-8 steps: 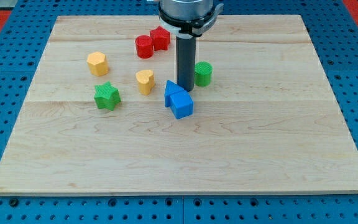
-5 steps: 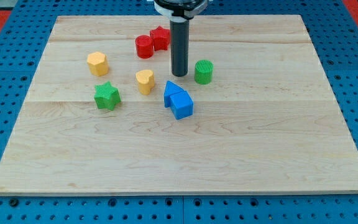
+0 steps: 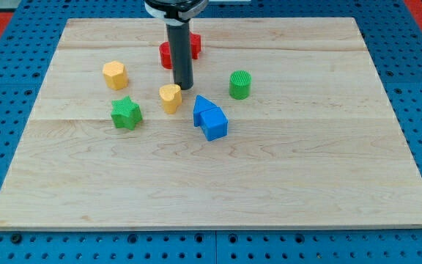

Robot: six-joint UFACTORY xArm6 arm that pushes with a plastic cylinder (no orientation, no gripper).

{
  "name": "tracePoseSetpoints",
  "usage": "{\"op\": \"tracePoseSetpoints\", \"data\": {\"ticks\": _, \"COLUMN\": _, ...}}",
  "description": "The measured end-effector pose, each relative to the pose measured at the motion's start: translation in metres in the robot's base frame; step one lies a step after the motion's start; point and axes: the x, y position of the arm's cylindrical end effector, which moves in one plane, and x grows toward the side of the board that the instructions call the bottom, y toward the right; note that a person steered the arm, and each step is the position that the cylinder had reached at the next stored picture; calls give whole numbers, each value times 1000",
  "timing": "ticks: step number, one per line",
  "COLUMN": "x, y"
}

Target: Slide the yellow heart above the green star

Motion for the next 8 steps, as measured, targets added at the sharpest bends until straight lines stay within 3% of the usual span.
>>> {"op": "tracePoseSetpoints", "data": {"ticks": 2, "x": 40, "y": -3}}
{"op": "tracePoseSetpoints", "data": {"ticks": 8, "x": 58, "y": -99}}
